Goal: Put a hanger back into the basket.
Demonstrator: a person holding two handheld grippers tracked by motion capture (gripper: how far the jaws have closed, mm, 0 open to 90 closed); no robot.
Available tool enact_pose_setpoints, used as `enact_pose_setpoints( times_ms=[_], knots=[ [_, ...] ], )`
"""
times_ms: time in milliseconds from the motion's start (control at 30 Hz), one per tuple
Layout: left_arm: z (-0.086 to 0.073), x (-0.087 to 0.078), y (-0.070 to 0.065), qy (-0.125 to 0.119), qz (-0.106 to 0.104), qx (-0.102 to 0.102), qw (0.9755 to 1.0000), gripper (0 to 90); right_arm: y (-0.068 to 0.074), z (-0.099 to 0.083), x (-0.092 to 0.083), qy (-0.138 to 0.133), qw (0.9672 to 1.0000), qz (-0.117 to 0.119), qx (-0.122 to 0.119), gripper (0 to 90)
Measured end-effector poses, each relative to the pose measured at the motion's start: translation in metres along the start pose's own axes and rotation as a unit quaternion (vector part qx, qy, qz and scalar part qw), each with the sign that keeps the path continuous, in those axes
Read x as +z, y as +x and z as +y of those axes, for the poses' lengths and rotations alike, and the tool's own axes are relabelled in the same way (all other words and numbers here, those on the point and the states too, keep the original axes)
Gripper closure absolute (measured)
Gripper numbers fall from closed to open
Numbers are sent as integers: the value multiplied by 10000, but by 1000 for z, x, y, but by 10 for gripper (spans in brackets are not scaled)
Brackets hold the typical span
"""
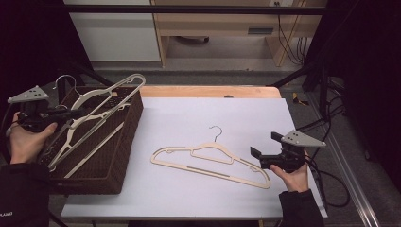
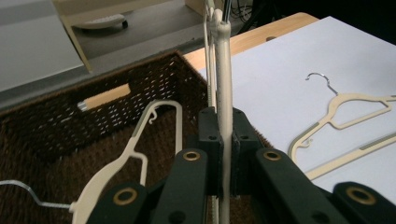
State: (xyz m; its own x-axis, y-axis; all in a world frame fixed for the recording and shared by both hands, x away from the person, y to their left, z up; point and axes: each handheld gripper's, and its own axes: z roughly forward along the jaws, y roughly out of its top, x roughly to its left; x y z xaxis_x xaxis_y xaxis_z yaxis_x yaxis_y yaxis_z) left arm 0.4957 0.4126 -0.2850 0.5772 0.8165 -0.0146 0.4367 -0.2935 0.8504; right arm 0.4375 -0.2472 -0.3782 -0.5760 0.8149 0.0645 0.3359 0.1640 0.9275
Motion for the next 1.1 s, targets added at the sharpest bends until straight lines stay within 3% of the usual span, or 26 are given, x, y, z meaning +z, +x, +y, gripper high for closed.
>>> enact_pose_setpoints(
  times_ms=[167,400,633,733,1100],
  knots=[
    [-10,-4,10,21,114,-119,9999,860,1,0,1,-7,10000,2,22,32],
    [-11,-4,15,-7,179,-145,9997,860,1,0,0,-11,10000,1,15,30],
    [-15,3,24,309,290,-120,9990,860,1,0,1,0,10000,-1,5,29],
    [-22,4,27,354,239,-188,9989,860,0,0,1,3,10000,0,11,29],
    [-49,35,22,640,127,-397,9971,859,1,0,2,20,10000,20,1,29]
  ],
)
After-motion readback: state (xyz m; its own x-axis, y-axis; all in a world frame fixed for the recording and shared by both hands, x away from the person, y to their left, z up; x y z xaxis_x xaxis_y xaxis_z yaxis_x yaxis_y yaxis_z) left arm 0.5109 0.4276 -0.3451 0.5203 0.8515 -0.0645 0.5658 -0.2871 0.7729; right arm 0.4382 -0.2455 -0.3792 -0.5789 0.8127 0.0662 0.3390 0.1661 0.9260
